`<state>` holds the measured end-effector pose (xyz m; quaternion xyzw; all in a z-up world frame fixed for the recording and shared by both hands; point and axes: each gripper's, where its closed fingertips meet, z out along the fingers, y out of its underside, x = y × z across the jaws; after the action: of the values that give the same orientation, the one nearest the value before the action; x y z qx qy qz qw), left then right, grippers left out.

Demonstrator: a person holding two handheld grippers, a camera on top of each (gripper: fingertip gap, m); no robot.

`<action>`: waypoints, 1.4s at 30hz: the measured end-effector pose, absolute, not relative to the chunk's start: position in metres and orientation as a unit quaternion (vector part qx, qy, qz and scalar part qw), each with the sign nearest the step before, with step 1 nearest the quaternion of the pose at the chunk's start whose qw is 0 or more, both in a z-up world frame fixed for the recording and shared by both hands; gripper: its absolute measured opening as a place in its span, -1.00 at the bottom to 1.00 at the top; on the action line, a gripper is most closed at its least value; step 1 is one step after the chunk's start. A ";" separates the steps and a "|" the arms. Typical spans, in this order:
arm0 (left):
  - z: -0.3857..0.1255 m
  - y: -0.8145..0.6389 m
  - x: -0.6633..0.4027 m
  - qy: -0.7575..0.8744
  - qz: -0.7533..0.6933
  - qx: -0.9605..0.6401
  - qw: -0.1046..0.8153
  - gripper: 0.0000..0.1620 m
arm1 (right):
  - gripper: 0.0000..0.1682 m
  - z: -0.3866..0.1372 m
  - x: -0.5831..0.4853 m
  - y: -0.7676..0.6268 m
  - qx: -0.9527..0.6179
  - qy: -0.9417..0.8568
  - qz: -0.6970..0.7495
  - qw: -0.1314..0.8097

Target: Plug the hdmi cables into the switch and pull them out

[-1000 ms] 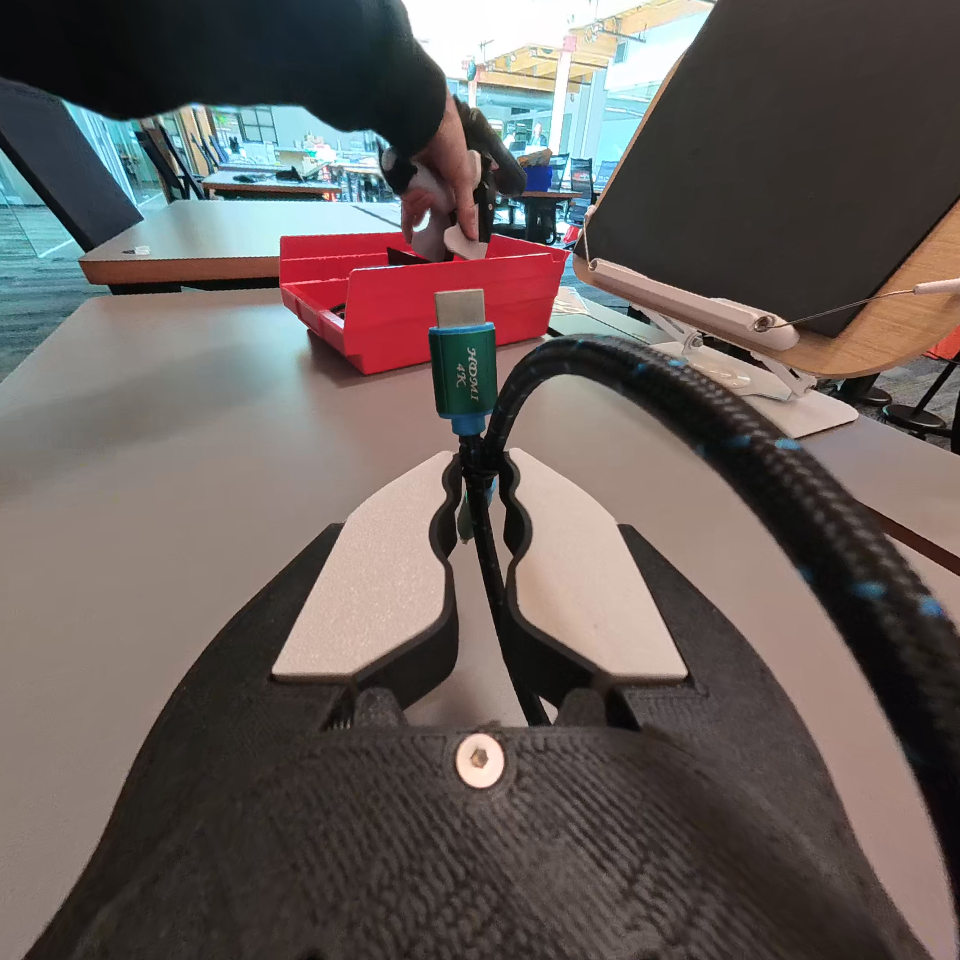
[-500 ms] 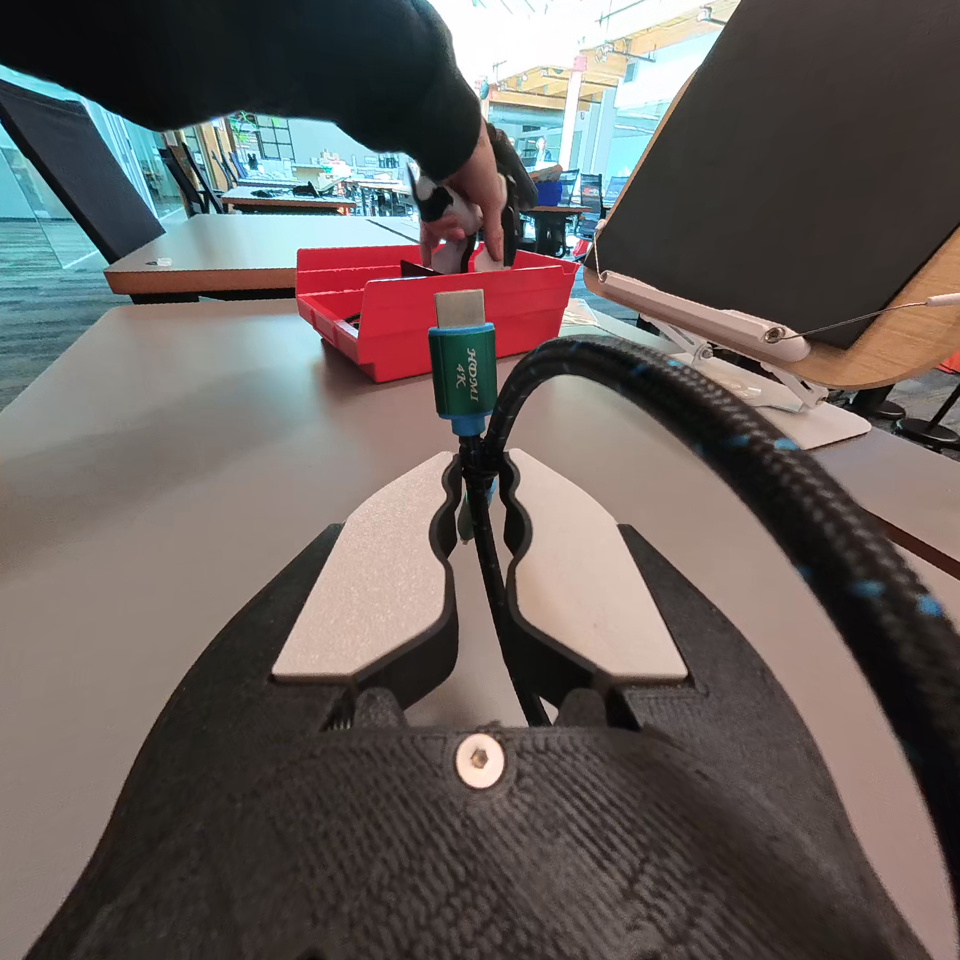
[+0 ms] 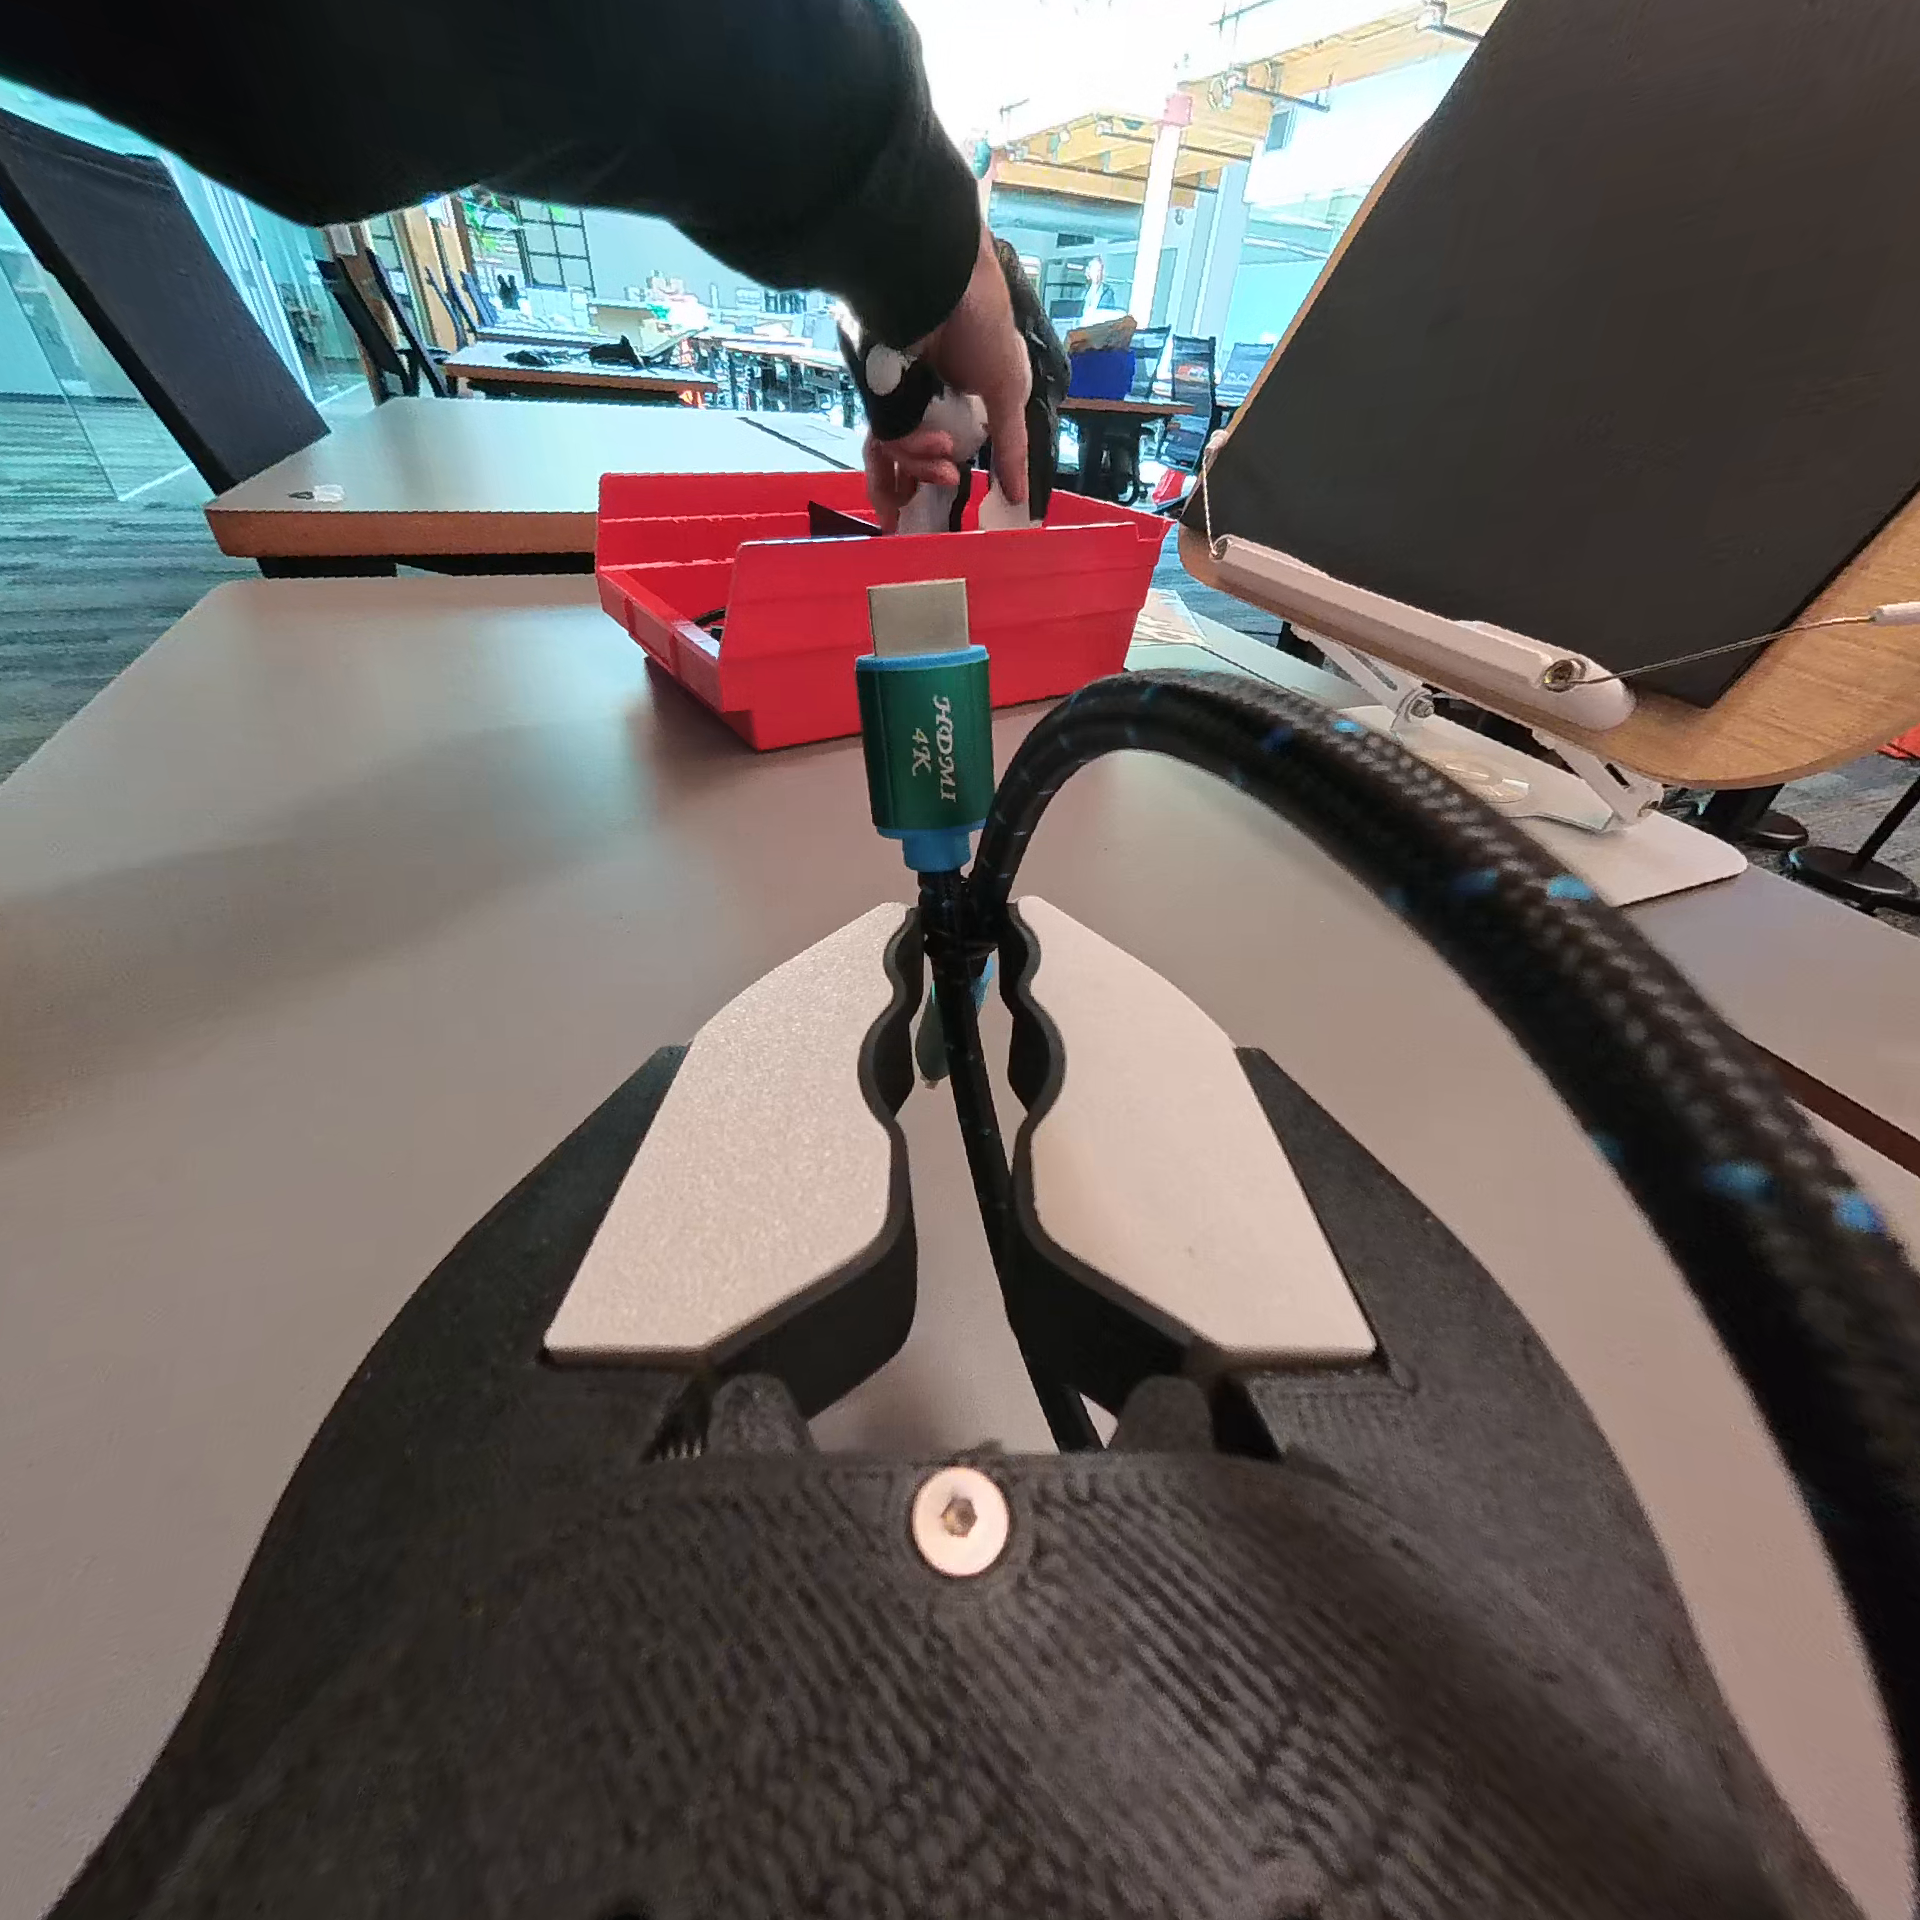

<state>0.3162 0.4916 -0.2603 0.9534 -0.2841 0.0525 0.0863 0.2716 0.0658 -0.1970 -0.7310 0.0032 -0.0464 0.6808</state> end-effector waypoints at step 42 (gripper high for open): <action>-0.216 0.506 0.279 -0.382 0.044 0.923 0.003 0.09 | -0.83 -0.204 0.264 0.071 -0.746 -0.024 -0.064 0.663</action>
<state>0.2790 0.5056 -0.2160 0.9230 -0.3821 0.0441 0.0030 0.2643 0.0705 -0.2036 -0.7457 -0.0244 -0.0643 0.6627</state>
